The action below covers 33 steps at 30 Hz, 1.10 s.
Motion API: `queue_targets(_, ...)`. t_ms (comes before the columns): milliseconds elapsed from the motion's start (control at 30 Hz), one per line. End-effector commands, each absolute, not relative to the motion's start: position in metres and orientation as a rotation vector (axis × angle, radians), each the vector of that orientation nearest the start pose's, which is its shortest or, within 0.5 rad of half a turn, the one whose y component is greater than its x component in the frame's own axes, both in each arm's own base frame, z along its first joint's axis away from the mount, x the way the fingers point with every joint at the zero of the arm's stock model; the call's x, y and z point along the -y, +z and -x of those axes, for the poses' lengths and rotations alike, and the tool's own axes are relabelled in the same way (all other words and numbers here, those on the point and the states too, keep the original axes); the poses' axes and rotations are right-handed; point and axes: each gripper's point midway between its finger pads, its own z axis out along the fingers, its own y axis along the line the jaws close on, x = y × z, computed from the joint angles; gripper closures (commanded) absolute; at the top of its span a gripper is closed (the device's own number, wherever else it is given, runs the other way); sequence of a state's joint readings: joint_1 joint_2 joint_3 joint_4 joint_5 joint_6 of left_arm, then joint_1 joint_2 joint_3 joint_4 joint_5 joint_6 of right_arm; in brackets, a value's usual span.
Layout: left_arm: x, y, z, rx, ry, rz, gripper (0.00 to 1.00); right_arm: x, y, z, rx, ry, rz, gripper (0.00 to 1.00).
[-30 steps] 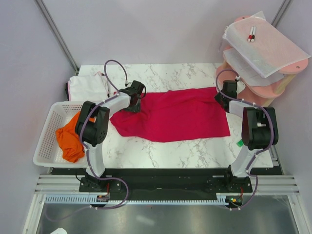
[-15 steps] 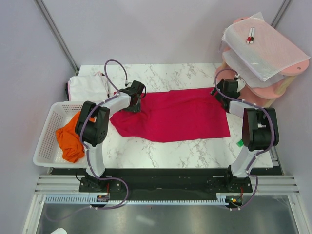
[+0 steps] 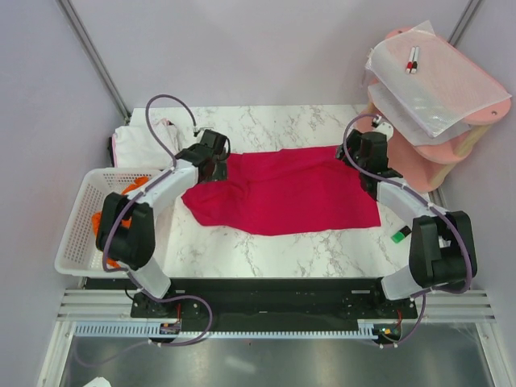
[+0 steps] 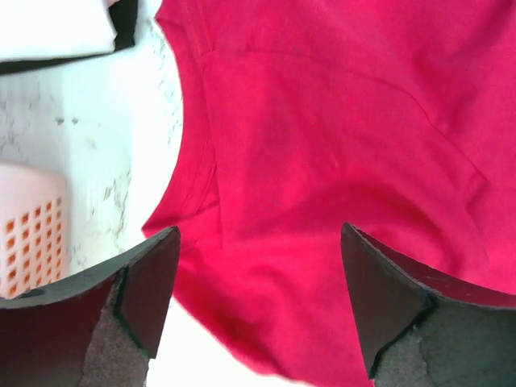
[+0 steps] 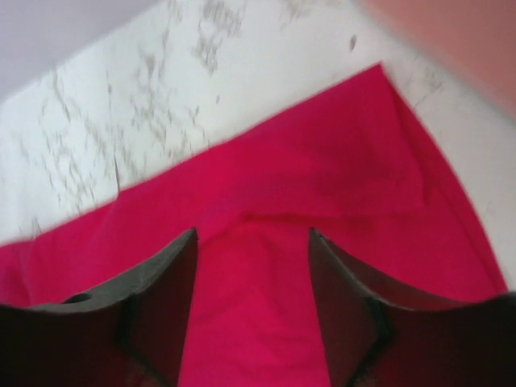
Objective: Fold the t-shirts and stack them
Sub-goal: Fold the flattened tshirt in 1/3 of the way, then grap the side of the flattened tshirt closest away from the robot with both arms
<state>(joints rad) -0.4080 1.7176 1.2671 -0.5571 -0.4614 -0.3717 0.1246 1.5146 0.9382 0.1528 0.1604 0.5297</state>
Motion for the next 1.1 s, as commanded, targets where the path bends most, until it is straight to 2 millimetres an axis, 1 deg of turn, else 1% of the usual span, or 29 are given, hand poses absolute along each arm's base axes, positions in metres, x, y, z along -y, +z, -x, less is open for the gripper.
queue_targets(0,0.1,0.11,-0.362,-2.416,0.132,0.249,0.15,-0.085,0.137,-0.422,-2.045,0.368,-0.37,0.47)
queue_targets(33,0.103,0.109,-0.353,-2.425,0.083,0.262,0.17,-0.093,0.136,-0.419,-2.057,0.388,-0.339,0.69)
queue_targets(67,0.104,0.118,-0.344,-2.405,0.036,0.285,0.18,-0.109,0.133,-0.413,-2.076,0.422,-0.281,0.79)
queue_targets(100,0.101,0.104,-0.327,-2.431,0.016,0.327,0.18,-0.116,0.133,-0.411,-2.082,0.434,-0.259,0.9)
queue_targets(133,0.106,0.101,-0.317,-2.445,-0.04,0.34,0.19,-0.13,0.133,-0.409,-2.089,0.482,-0.215,1.0)
queue_targets(167,0.108,0.112,-0.31,-2.404,-0.103,0.363,0.19,-0.152,0.128,-0.405,-2.113,0.527,-0.148,1.0)
queue_targets(200,0.107,0.097,-0.293,-2.434,-0.128,0.405,0.19,-0.166,0.125,-0.402,-2.132,0.555,-0.102,1.0)
queue_targets(233,0.106,0.095,-0.286,-2.432,-0.145,0.429,0.19,-0.181,0.131,-0.404,-2.129,0.58,-0.06,1.0)
queue_targets(267,0.107,0.104,-0.28,-2.392,-0.19,0.447,0.19,-0.203,0.117,-0.399,-2.17,0.609,0.003,1.0)
queue_targets(300,0.104,0.092,-0.268,-2.41,-0.192,0.483,0.19,-0.216,0.113,-0.397,-2.189,0.628,0.047,1.0)
queue_targets(333,0.104,0.091,-0.264,-2.404,-0.208,0.492,0.19,-0.24,0.116,-0.395,-2.182,0.668,0.106,1.0)
queue_targets(367,0.102,0.087,-0.256,-2.401,-0.218,0.512,0.19,-0.253,0.1,-0.394,-2.222,0.681,0.137,1.0)
queue_targets(400,0.103,0.086,-0.253,-2.4,-0.231,0.518,0.19,-0.262,0.092,-0.391,-2.248,0.684,0.161,1.0)
queue_targets(433,0.103,0.084,-0.25,-2.401,-0.238,0.521,0.19,-0.282,0.08,-0.39,-2.273,0.703,0.205,1.0)
queue_targets(500,0.103,0.075,-0.243,-2.409,-0.245,0.537,0.2,-0.301,0.067,-0.387,-2.304,0.734,0.246,1.0)
queue_targets(533,0.105,0.071,-0.24,-2.419,-0.247,0.533,0.2,-0.316,0.057,-0.385,-2.324,0.753,0.278,1.0)
queue_targets(600,0.107,0.058,-0.235,-2.444,-0.251,0.546,0.21,-0.331,0.048,-0.383,-2.342,0.775,0.308,1.0)
queue_targets(633,0.108,0.054,-0.233,-2.447,-0.252,0.545,0.21,-0.344,0.042,-0.38,-2.348,0.79,0.34,1.0)
queue_targets(667,0.109,0.048,-0.231,-2.453,-0.257,0.55,0.23,-0.348,0.039,-0.381,-2.351,0.789,0.348,1.0)
queue_targets(700,0.112,0.047,-0.235,-2.441,-0.269,0.552,0.25,-0.356,0.042,-0.383,-2.341,0.796,0.357,1.0)
queue_targets(733,0.113,0.042,-0.234,-2.446,-0.265,0.553,0.25,-0.359,0.03,-0.383,-2.362,0.789,0.364,1.0)
queue_targets(767,0.113,0.041,-0.236,-2.441,-0.263,0.553,0.26,-0.36,0.026,-0.383,-2.377,0.78,0.365,1.0)
queue_targets(800,0.115,0.036,-0.238,-2.452,-0.25,0.55,0.27,-0.363,0.028,-0.389,-2.372,0.775,0.361,1.0)
queue_targets(867,0.115,0.033,-0.244,-2.447,-0.218,0.556,0.28,-0.359,0.014,-0.392,-2.411,0.722,0.345,1.0)
queue_targets(900,0.115,0.027,-0.247,-2.456,-0.195,0.557,0.28,-0.36,0.013,-0.398,-2.41,0.704,0.338,1.0)
queue_targets(933,0.115,0.028,-0.252,-2.448,-0.183,0.562,0.28,-0.359,0.012,-0.401,-2.409,0.69,0.328,1.0)
queue_targets(967,0.113,0.026,-0.256,-2.439,-0.157,0.567,0.28,-0.357,0.008,-0.4,-2.432,0.667,0.33,0.99)
queue_targets(1000,0.115,0.026,-0.263,-2.424,-0.158,0.564,0.28,-0.358,0.007,-0.405,-2.432,0.654,0.325,0.99)
queue_targets(1067,0.116,0.022,-0.274,-2.428,-0.111,0.564,0.29,-0.359,0.006,-0.408,-2.435,0.647,0.327,0.98)
